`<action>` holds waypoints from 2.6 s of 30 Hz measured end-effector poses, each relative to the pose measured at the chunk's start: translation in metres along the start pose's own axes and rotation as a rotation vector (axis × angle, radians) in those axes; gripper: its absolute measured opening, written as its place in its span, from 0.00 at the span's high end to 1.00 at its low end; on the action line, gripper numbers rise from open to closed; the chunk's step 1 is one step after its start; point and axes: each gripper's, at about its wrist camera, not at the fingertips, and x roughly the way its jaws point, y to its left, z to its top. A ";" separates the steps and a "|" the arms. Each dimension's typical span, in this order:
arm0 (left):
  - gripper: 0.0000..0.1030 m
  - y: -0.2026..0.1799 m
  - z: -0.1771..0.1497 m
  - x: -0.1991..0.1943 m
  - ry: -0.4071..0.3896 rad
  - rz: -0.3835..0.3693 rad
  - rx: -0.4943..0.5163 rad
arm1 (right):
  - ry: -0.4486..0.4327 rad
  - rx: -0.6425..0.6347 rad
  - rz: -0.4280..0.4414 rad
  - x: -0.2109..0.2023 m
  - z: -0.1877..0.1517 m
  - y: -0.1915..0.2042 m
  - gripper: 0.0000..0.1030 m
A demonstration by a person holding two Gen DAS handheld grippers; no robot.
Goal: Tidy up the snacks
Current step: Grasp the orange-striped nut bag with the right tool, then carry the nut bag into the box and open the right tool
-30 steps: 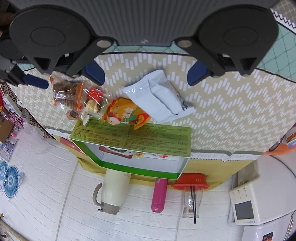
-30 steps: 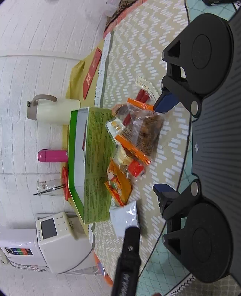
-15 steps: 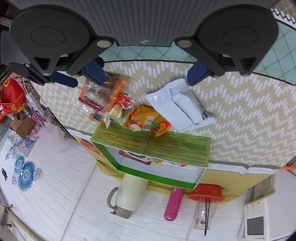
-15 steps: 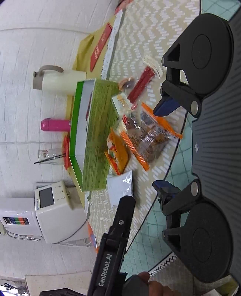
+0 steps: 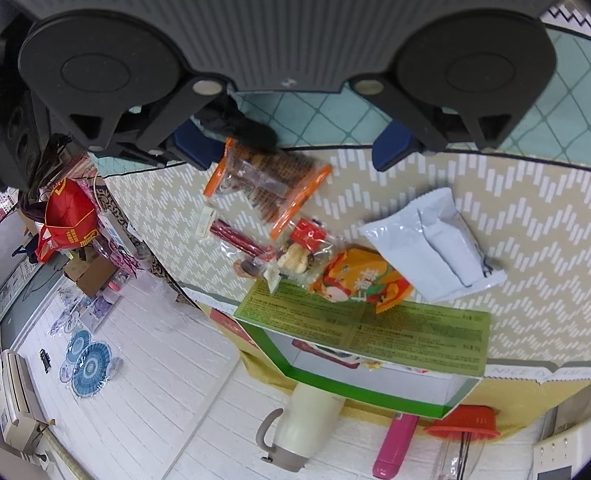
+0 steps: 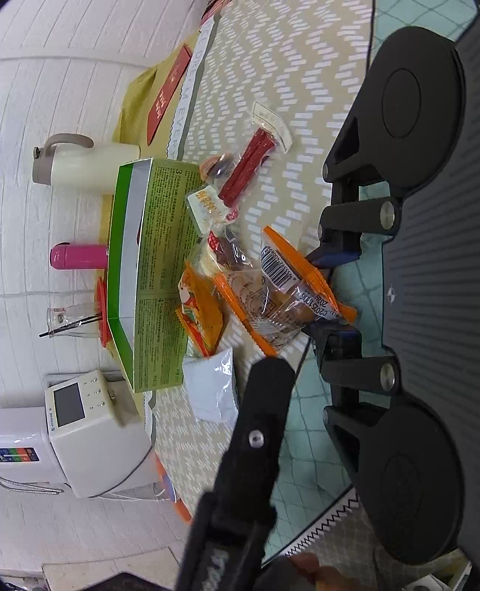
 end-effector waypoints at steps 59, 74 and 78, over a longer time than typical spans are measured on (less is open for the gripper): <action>0.53 0.034 0.160 0.030 -0.141 -0.002 0.036 | -0.275 0.005 -0.041 0.069 0.131 -0.007 0.14; 0.52 0.072 0.193 0.086 -0.087 0.034 0.014 | -0.232 0.066 -0.024 0.131 0.144 -0.027 0.13; 0.48 0.077 0.193 0.093 -0.067 0.059 0.025 | -0.211 0.022 -0.022 0.142 0.142 -0.025 0.10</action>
